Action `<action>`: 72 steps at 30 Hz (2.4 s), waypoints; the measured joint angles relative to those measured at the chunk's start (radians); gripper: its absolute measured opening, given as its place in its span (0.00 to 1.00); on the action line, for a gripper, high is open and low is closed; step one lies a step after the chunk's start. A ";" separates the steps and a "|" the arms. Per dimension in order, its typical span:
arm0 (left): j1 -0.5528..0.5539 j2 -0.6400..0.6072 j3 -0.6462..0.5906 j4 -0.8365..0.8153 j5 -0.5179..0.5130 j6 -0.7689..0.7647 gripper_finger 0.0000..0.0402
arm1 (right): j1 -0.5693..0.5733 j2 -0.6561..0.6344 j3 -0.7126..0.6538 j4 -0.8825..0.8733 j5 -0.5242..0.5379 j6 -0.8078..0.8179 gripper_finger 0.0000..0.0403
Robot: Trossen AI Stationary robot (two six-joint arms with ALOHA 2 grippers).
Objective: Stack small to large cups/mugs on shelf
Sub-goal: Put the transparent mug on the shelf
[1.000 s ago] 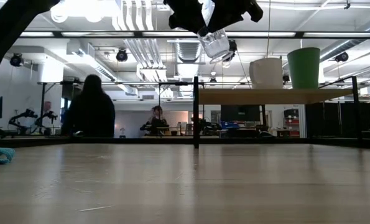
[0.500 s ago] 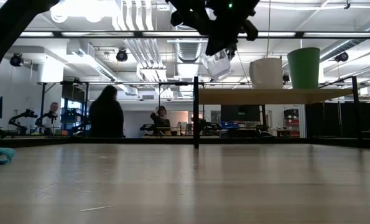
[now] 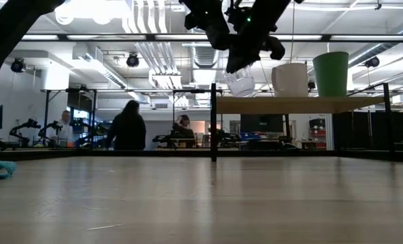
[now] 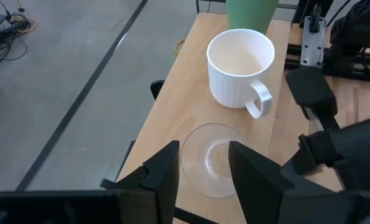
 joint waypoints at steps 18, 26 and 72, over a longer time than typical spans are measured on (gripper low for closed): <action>0.000 -0.013 -0.001 -0.045 0.000 0.005 0.31 | -0.049 0.003 -0.030 0.027 -0.097 0.044 0.15; 0.000 -0.016 -0.002 -0.064 0.000 0.006 0.31 | -0.072 0.002 -0.030 0.035 -0.113 0.040 0.25; 0.000 -0.027 -0.003 -0.100 -0.008 0.000 0.31 | 0.044 -0.100 -0.018 0.013 -0.113 -0.039 0.24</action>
